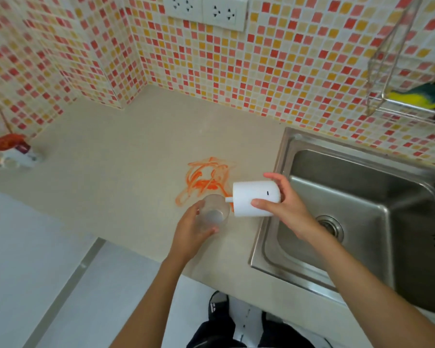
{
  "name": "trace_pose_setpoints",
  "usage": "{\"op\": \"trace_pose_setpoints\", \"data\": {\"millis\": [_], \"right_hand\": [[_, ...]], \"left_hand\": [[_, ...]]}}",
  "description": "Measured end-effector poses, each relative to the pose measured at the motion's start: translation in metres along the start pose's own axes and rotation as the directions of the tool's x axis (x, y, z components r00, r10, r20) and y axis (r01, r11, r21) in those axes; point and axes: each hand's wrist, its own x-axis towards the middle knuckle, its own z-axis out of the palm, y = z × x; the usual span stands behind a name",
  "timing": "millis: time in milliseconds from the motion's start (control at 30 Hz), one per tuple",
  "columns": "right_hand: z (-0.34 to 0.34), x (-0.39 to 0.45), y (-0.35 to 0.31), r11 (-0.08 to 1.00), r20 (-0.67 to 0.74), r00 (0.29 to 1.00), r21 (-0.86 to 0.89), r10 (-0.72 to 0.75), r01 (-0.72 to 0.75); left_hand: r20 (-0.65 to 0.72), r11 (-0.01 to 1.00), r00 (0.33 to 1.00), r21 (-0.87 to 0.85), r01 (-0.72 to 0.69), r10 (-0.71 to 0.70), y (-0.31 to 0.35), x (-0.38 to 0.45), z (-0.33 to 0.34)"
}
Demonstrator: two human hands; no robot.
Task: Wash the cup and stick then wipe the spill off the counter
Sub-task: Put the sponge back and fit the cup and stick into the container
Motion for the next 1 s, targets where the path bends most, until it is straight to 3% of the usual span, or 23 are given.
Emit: {"op": "trace_pose_setpoints", "data": {"millis": [100, 267, 400, 600, 767, 900, 1000], "right_hand": [[0.018, 0.002, -0.015, 0.959, 0.038, 0.990, -0.245, -0.134, 0.140], [0.043, 0.005, -0.037, 0.733, 0.208, 0.947, -0.601, -0.243, 0.320], [0.058, 0.009, -0.038, 0.559, 0.335, 0.912, -0.721, -0.235, 0.409], [0.085, 0.015, -0.027, 0.318, 0.450, 0.871, -0.811, -0.196, 0.491], [0.088, 0.015, -0.002, 0.388, 0.395, 0.898, -0.810, -0.194, 0.441], [0.082, 0.008, 0.012, 0.635, 0.319, 0.936, -0.695, -0.147, 0.337], [0.075, 0.001, 0.021, 0.742, 0.304, 0.938, -0.589, -0.164, 0.320]], "left_hand": [[-0.012, 0.998, 0.998, 0.012, -0.054, 0.054, 0.003, 0.003, 0.004], [-0.021, 0.997, 0.998, -0.053, -0.063, 0.062, 0.015, 0.004, 0.008], [0.023, 0.999, 1.000, -0.040, -0.012, 0.013, 0.010, 0.004, 0.005], [-0.041, 0.998, 0.998, 0.030, 0.053, -0.052, -0.006, -0.001, -0.008], [-0.007, 0.999, 1.000, 0.022, 0.029, -0.029, -0.006, -0.004, -0.012], [0.040, 0.999, 0.999, -0.049, -0.011, 0.013, 0.001, -0.003, -0.005], [0.047, 0.997, 0.997, -0.056, -0.052, 0.055, 0.005, 0.001, 0.000]]}}
